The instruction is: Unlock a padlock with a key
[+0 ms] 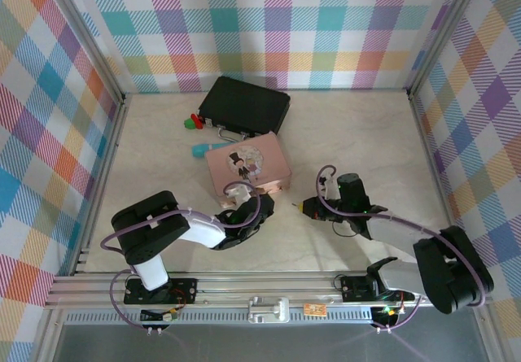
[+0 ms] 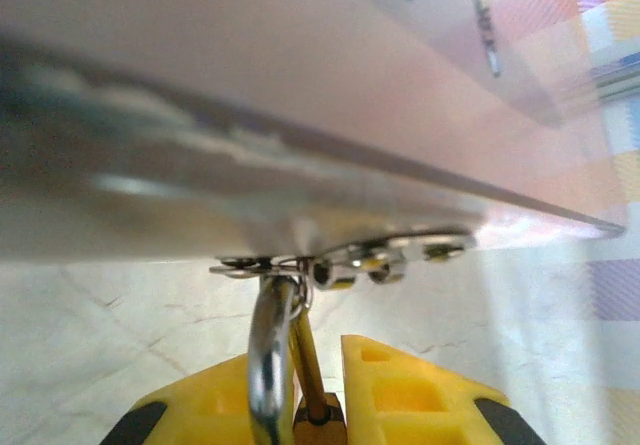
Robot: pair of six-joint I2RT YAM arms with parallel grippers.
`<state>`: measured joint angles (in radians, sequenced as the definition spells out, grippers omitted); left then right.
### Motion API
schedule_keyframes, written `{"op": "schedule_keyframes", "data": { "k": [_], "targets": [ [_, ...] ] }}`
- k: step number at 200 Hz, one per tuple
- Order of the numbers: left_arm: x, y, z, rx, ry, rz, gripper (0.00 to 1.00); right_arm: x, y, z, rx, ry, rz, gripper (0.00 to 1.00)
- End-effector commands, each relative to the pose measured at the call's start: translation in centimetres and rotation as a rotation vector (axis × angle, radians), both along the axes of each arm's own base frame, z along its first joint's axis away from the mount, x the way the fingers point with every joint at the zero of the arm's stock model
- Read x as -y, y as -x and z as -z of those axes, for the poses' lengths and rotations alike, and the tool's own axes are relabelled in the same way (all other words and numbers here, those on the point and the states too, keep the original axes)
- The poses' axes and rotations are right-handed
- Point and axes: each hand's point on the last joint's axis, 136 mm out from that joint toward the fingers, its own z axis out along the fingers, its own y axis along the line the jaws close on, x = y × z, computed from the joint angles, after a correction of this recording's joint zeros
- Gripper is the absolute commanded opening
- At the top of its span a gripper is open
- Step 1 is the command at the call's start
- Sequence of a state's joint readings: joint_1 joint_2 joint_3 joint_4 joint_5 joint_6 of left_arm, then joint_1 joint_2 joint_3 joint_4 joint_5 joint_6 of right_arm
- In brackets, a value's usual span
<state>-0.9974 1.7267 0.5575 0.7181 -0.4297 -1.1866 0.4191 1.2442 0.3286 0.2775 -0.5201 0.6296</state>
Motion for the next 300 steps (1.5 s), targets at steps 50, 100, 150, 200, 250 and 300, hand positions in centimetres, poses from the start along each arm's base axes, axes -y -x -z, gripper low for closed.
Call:
{"op": "schedule_keyframes", "data": {
  "k": [50, 100, 150, 200, 250, 300],
  "targets": [
    [3.3, -1.0, -6.2, 0.133, 0.495, 0.049, 0.0, -2.1, -0.7, -2.9, -0.015, -0.252, 0.012, 0.0],
    [3.1, -0.9, -7.1, 0.149, 0.502, 0.052, 0.0, -2.0, -1.4, -3.7, 0.029, -0.266, 0.042, 0.0],
    [3.3, -0.9, -6.5, 0.127, 0.513, 0.052, 0.0, -2.2, -1.7, -4.7, 0.056, -0.278, 0.033, 0.0],
    [3.5, -0.9, -6.4, 0.127, 0.511, 0.057, 0.0, -2.5, -1.7, -5.1, 0.065, -0.312, 0.02, 0.0],
    [3.8, -1.0, -6.6, 0.129, 0.519, 0.062, 0.0, -2.7, -1.5, -4.6, 0.041, -0.302, 0.017, 0.0],
    [3.8, -1.0, -6.7, 0.131, 0.521, 0.061, 0.0, -2.9, -1.2, -3.8, 0.021, -0.286, 0.012, 0.0]
  ]
}}
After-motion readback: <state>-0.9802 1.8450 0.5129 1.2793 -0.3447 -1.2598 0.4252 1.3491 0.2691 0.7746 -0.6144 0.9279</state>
